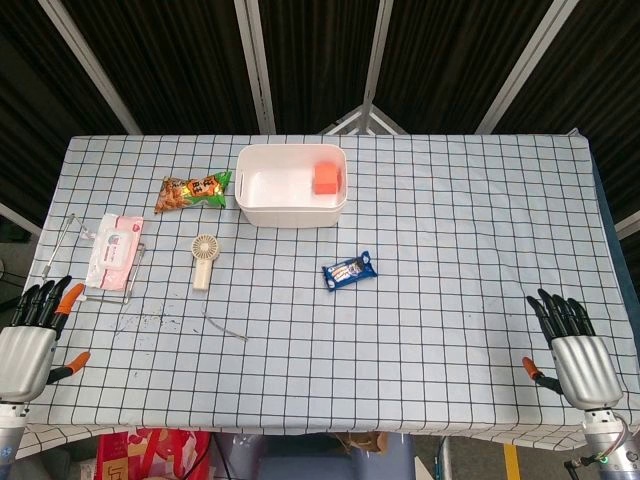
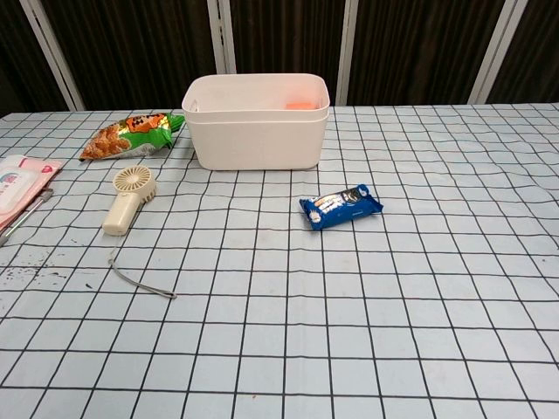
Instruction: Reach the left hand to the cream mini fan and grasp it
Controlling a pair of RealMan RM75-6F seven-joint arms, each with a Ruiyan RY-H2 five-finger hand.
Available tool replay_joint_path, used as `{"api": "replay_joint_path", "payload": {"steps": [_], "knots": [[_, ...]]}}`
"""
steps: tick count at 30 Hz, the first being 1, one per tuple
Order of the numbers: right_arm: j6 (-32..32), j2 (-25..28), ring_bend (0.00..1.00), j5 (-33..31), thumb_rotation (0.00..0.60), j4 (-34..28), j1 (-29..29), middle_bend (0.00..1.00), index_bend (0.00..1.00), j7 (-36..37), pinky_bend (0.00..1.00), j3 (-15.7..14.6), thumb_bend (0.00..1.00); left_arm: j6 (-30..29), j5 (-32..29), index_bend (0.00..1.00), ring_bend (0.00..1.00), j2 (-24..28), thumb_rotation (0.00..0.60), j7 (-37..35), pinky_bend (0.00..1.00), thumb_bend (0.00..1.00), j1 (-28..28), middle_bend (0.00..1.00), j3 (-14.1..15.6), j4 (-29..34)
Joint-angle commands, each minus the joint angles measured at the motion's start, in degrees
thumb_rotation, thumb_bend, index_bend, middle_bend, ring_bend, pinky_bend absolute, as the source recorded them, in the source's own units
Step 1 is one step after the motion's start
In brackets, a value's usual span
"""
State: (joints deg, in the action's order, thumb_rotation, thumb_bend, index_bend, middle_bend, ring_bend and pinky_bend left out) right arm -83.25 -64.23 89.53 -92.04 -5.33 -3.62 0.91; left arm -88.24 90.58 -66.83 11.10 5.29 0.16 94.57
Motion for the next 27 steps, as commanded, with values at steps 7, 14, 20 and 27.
{"api": "replay_joint_path", "payload": {"steps": [7, 14, 20, 27], "knots": [[-0.04, 0.08, 0.0, -0.02, 0.6, 0.09, 0.13, 0.0, 0.0, 0.25, 0.06, -0.09, 0.29, 0.69, -0.75, 0.0, 0.0, 0.23, 0.6, 0.15, 0.02, 0.07, 0.02, 0.0, -0.22, 0.58], [0.04, -0.07, 0.0, 0.3, 0.6, 0.0, 0.08, 0.0, 0.0, 0.06, 0.06, -0.24, 0.29, 1.69, -1.96, 0.0, 0.0, 0.21, 0.6, 0.73, 0.03, 0.07, 0.26, 0.0, -0.67, 0.85], [0.15, -0.04, 0.0, 0.26, 0.6, -0.28, 0.07, 0.0, 0.0, -0.2, 0.06, -0.26, 0.29, 4.42, -4.42, 0.0, 0.0, 0.22, 0.6, 2.82, 0.16, 0.07, 1.67, 0.0, -1.88, 2.35], [0.79, 0.05, 0.0, 0.46, 0.6, -0.57, -0.33, 0.0, 0.0, 0.11, 0.06, -0.33, 0.29, 9.21, -9.74, 0.0, 0.7, -1.68, 0.6, 10.19, 0.77, 0.38, 6.22, 0.79, -6.25, 4.9]]}}
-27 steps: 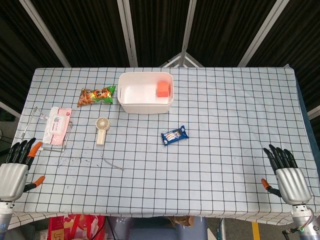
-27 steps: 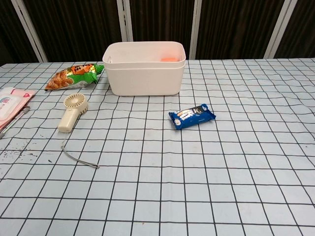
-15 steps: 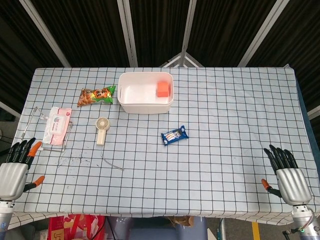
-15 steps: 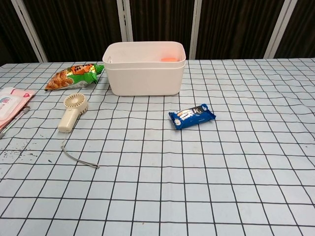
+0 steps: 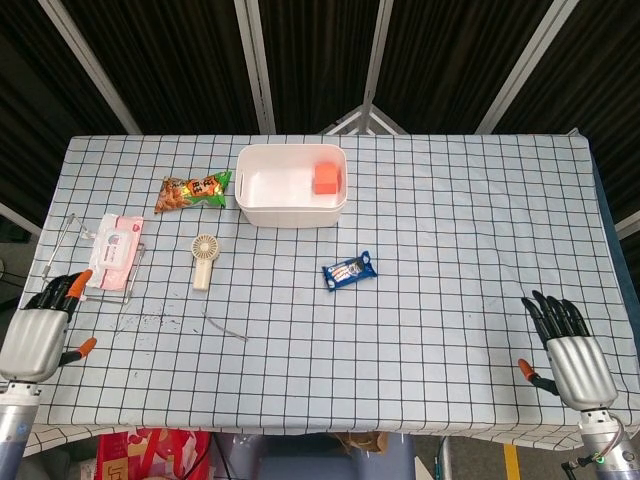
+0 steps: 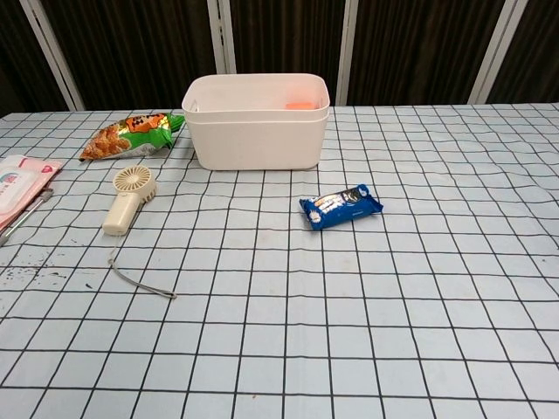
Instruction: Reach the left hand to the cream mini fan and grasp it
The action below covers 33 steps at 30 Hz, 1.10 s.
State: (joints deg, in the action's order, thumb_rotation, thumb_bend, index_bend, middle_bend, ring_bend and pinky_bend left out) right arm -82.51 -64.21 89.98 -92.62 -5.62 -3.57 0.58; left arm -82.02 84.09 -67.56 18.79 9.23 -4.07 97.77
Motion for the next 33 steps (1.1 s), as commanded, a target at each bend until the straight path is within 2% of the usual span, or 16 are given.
{"api": "replay_joint_path", "payload": {"steps": [1, 4, 7, 10, 15, 23, 33], "knots": [[0.08, 0.05, 0.0, 0.01, 0.6, 0.0, -0.05, 0.0, 0.0, 0.11, 0.06, -0.01, 0.29, 4.04, -4.42, 0.0, 0.75, -1.0, 0.6, 2.86, 0.8, 0.42, 2.81, 0.84, -2.43, 2.29], [0.27, 0.18, 0.0, -0.03, 0.6, -0.11, -0.2, 0.0, 0.0, 0.59, 0.06, 0.05, 0.29, 9.57, -10.64, 0.0, 0.85, -1.62, 0.6, 5.76, 0.9, 0.56, 6.21, 0.94, -4.62, 4.61], [0.59, 0.35, 0.0, -0.02, 0.6, -0.26, -0.4, 0.0, 0.0, 1.12, 0.06, 0.06, 0.29, 15.44, -19.64, 0.0, 0.88, -3.32, 0.6, 12.11, 0.94, 0.63, 10.88, 0.98, -7.12, 5.55], [0.66, 0.49, 0.0, 0.18, 0.6, -0.3, -0.5, 0.0, 0.0, 1.45, 0.06, 0.0, 0.29, 17.26, -26.32, 0.0, 0.89, -5.09, 0.6, 18.17, 0.94, 0.65, 14.16, 0.99, -8.0, 6.31], [0.73, 0.69, 0.0, 0.35, 0.6, -0.33, -0.58, 0.0, 0.0, 2.08, 0.06, -0.09, 0.29, 18.18, -33.26, 0.0, 0.89, -7.94, 0.6, 24.02, 0.94, 0.65, 17.9, 0.99, -8.02, 6.19], [0.78, 0.82, 0.0, 1.14, 0.6, -0.38, -0.75, 0.0, 0.0, 2.72, 0.06, -0.44, 0.29, 18.0, -40.77, 0.0, 0.89, -13.67, 0.6, 30.22, 0.94, 0.65, 23.5, 0.99, -7.19, 2.59], [0.77, 0.93, 0.0, 1.35, 0.6, -0.52, -0.8, 0.0, 0.0, 3.5, 0.06, -0.6, 0.29, 17.69, -45.21, 0.0, 0.89, -18.29, 0.6, 31.91, 0.94, 0.66, 27.27, 0.99, -5.82, -2.27]]}}
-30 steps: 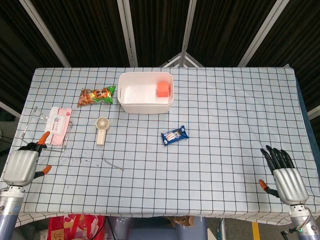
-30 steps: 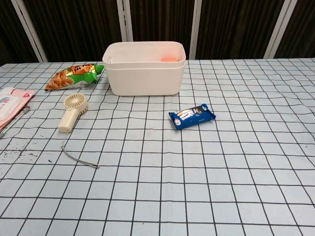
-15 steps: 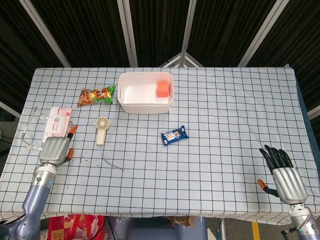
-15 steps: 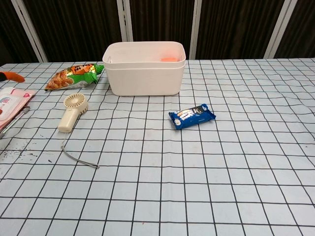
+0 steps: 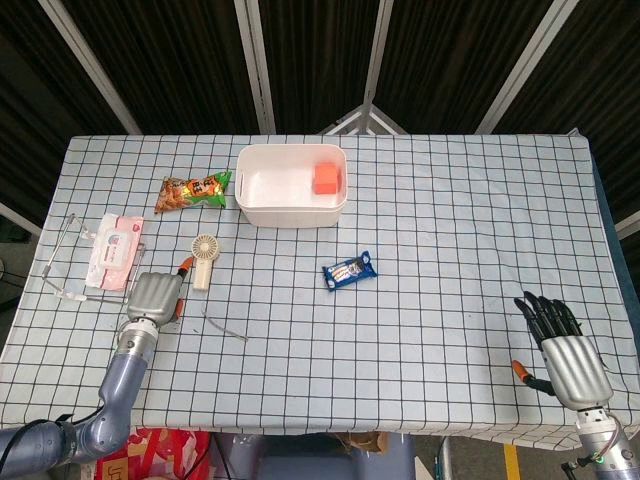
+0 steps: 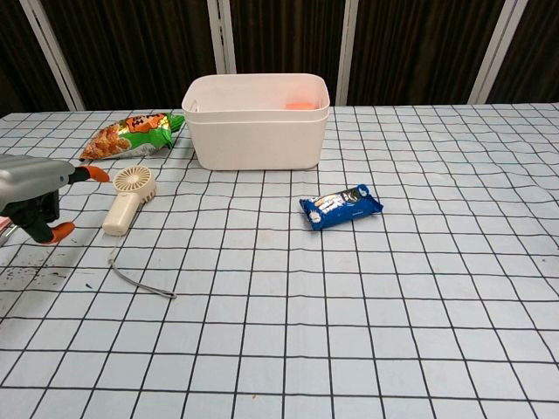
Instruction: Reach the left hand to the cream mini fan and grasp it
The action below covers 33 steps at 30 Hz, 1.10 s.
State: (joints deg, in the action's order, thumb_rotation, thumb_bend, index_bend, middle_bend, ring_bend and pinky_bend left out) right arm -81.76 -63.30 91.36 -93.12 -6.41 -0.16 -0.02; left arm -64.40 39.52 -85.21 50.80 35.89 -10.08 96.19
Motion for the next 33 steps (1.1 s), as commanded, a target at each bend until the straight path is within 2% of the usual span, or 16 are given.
{"api": "replay_joint_path", "payload": {"steps": [1, 14, 33], "knots": [[0.03, 0.04, 0.0, -0.04, 0.6, 0.0, -0.03, 0.0, 0.0, 0.14, 0.06, 0.01, 0.29, 0.1, -0.83, 0.0, 0.89, -0.87, 0.6, -0.15, 0.94, 0.66, 0.85, 0.99, 0.27, -0.94], [-0.29, 0.17, 0.0, 0.1, 0.6, 0.0, -0.05, 0.0, 0.0, 0.82, 0.06, 0.06, 0.29, -0.84, -2.0, 0.0, 0.89, -3.1, 0.6, -0.44, 0.94, 0.66, 2.89, 0.99, 2.19, -3.22], [-0.28, 0.18, 0.0, 0.13, 0.6, -0.05, -0.11, 0.0, 0.0, 1.02, 0.06, 0.03, 0.29, -0.66, -2.48, 0.0, 0.89, -4.64, 0.6, -1.37, 0.94, 0.66, 4.34, 0.99, 3.09, -5.64]]}}
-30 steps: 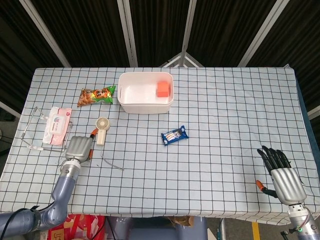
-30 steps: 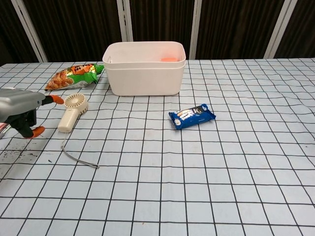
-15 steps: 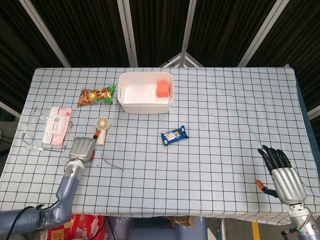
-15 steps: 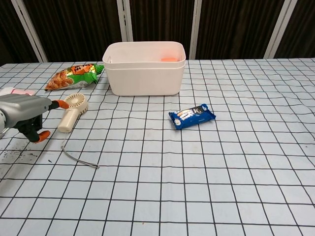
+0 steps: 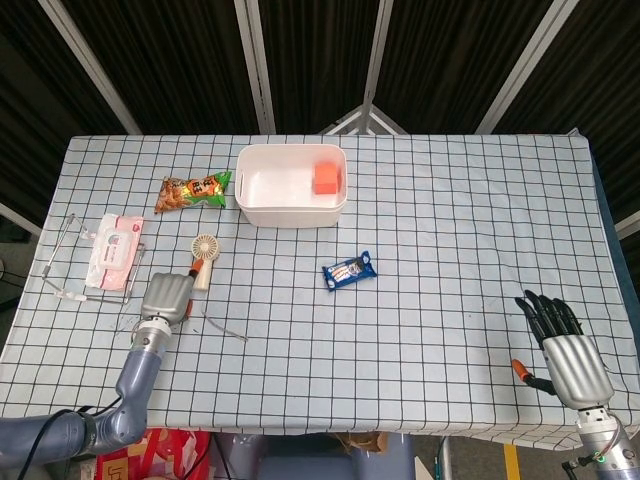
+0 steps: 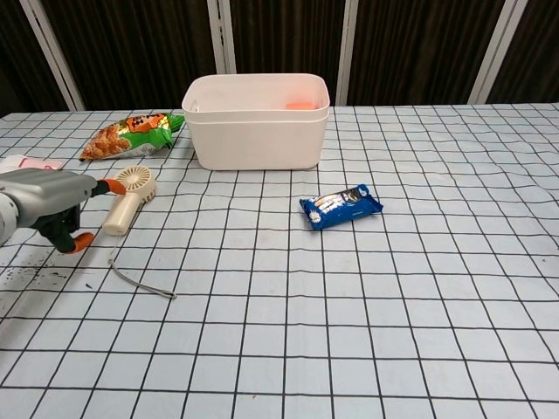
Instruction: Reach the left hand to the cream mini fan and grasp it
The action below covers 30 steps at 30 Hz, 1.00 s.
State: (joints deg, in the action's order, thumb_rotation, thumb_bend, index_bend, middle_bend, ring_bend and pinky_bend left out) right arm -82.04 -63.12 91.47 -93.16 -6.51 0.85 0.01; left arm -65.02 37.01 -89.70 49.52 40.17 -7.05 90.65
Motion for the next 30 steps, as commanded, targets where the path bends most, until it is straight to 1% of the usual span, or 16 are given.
{"api": "replay_joint_path", "payload": {"steps": [1, 9, 18, 24, 30], "knots": [[0.01, 0.0, 0.0, 0.03, 0.6, -0.01, -0.02, 0.0, 0.0, 0.01, 0.06, -0.01, 0.29, -0.01, 0.01, 0.0, 0.89, -0.24, 0.6, -0.1, 0.94, 0.66, 0.1, 0.99, 0.16, -0.17], [-0.61, -0.09, 0.0, 0.14, 0.6, 0.07, 0.09, 0.0, 0.0, 0.91, 0.06, 0.19, 0.29, 0.0, -0.79, 0.0, 0.89, -0.63, 0.6, 0.46, 0.94, 0.67, 0.32, 0.99, 1.05, -0.61], [-1.44, -0.44, 0.0, 0.5, 0.6, 0.25, 0.18, 0.0, 0.0, 2.55, 0.06, 0.4, 0.29, 1.17, -1.35, 0.0, 0.89, -1.74, 0.6, 0.38, 0.94, 0.67, 0.31, 0.99, 2.54, -2.83], [-1.7, -0.51, 0.0, 1.22, 0.6, 0.52, 0.19, 0.0, 0.0, 3.19, 0.06, 0.14, 0.29, 2.07, -1.63, 0.0, 0.89, -3.12, 0.6, -0.51, 0.94, 0.67, 0.39, 0.99, 2.6, -4.74], [-1.95, -0.57, 0.0, 1.38, 0.6, 0.78, 0.26, 0.0, 0.0, 3.44, 0.06, 0.1, 0.29, 0.84, 0.33, 0.0, 0.88, -2.72, 0.6, -1.73, 0.94, 0.67, 0.13, 0.98, 2.39, -3.82]]}}
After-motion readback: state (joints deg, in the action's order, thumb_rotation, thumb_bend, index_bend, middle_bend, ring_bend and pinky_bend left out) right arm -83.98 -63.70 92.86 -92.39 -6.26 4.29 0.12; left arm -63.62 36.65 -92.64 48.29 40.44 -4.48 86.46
